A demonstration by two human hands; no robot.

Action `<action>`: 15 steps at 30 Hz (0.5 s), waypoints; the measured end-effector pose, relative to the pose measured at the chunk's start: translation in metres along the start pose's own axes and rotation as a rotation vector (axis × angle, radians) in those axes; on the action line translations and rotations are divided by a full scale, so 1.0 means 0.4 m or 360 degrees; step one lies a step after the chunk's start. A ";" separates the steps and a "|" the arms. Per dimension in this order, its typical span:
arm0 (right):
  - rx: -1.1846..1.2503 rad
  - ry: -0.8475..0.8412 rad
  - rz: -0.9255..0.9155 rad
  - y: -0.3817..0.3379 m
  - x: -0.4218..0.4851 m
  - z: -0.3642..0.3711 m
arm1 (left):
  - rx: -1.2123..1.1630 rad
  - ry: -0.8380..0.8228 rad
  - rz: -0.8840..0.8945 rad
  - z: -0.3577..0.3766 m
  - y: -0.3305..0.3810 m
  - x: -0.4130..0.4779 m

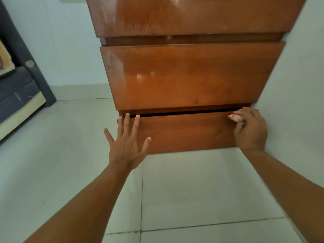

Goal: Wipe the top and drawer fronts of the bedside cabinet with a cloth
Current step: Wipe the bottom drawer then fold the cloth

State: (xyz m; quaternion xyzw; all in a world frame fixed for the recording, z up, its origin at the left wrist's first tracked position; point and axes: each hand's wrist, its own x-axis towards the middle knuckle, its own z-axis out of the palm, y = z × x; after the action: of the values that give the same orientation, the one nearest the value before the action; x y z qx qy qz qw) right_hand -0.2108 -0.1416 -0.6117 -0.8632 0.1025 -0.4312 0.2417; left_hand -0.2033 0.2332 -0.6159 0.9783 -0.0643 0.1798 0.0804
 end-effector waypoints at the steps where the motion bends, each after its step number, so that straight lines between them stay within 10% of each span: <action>1: -0.0006 -0.0015 -0.0012 -0.031 -0.005 -0.021 | -0.0012 -0.0001 -0.0011 -0.012 0.009 -0.002; 8: -0.0537 -0.0863 -0.0245 -0.141 -0.142 -0.034 | 0.0006 -0.0085 -0.0011 -0.015 0.091 -0.066; 15: -0.0589 -0.1137 -0.0060 -0.134 -0.117 -0.010 | 0.0103 -0.0287 -0.0075 0.003 0.088 -0.032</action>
State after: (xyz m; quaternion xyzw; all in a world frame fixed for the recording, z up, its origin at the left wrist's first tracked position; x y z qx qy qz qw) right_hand -0.2440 -0.0788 -0.6153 -0.9895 0.0721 -0.0827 0.0944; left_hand -0.2199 0.1996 -0.6170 0.9938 -0.0423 0.0912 0.0467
